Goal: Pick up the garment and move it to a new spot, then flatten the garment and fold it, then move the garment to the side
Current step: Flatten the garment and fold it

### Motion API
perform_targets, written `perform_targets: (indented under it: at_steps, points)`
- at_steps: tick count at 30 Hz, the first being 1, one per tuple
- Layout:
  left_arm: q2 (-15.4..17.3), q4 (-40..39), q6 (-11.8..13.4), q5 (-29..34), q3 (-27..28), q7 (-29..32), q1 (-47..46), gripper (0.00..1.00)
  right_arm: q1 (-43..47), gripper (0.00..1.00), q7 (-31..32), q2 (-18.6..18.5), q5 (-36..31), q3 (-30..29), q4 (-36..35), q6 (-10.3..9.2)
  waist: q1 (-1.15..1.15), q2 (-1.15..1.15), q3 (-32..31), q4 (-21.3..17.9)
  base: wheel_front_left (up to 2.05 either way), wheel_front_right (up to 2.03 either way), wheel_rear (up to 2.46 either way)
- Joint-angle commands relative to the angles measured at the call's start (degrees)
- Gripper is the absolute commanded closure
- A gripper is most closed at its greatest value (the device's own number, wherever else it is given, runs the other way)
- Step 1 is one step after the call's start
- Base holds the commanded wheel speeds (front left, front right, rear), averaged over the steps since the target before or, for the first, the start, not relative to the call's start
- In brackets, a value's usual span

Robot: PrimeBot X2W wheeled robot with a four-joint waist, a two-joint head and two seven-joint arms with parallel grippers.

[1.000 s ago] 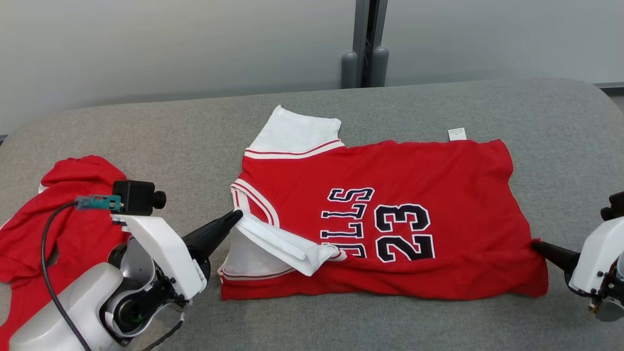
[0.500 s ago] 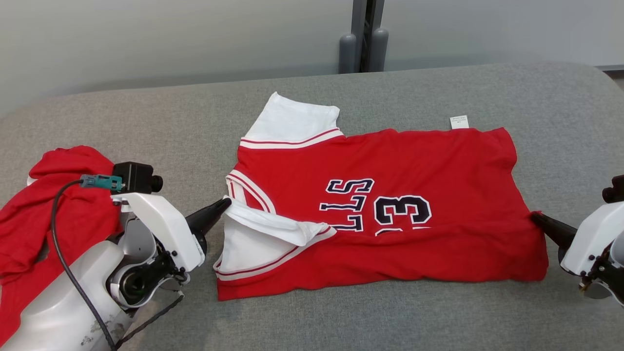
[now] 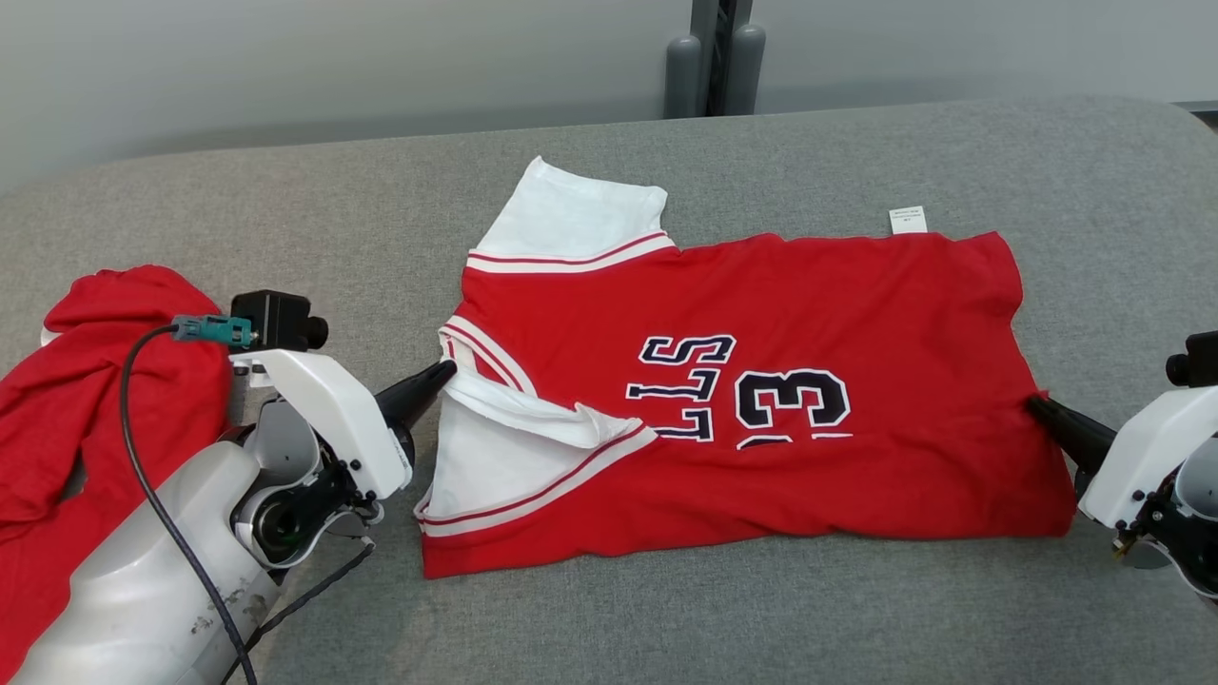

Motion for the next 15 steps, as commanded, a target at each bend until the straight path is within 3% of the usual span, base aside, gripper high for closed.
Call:
perform_targets:
  at_steps: [1,6,7,8,9,15]
  points:
    - [-0.1,0.7,-0.4,0.2,0.1,-0.4,-0.9,1.0,-0.4,1.0,-0.7,0.1,-0.3,0.1,0.0,-0.01,0.0,0.0,0.1,0.0,0.0,0.0,0.0]
    - [-1.0,2.6,-0.8,-0.1,0.2,-0.8,-1.6,1.0,-0.4,1.0,-1.7,0.2,-0.2,0.5,0.7,-0.01,0.0,0.0,0.2,0.0,0.0,0.0,0.0]
    - [-1.1,3.0,-0.8,0.1,0.3,-1.3,-1.8,0.69,-0.5,0.99,-2.1,0.3,-0.2,0.4,1.0,-0.01,0.0,0.0,0.2,0.0,0.0,0.0,0.0]
    - [-1.3,3.4,-0.8,0.4,0.5,-2.0,-2.1,0.18,-0.5,0.99,-2.1,0.6,0.4,0.2,1.3,0.0,0.0,0.0,0.3,0.0,0.0,0.0,0.0]
    - [-1.7,4.0,-0.6,0.4,0.8,-2.4,-2.2,0.0,-0.5,0.0,-2.0,0.8,0.7,0.1,1.6,0.0,0.0,0.0,0.3,0.0,0.0,0.0,0.0]
    - [-3.1,6.3,-0.9,-0.3,2.5,-6.0,-2.8,0.0,-1.0,0.0,-3.3,1.4,1.1,0.0,3.0,-0.01,0.0,0.0,0.0,-0.2,0.0,0.0,0.0]
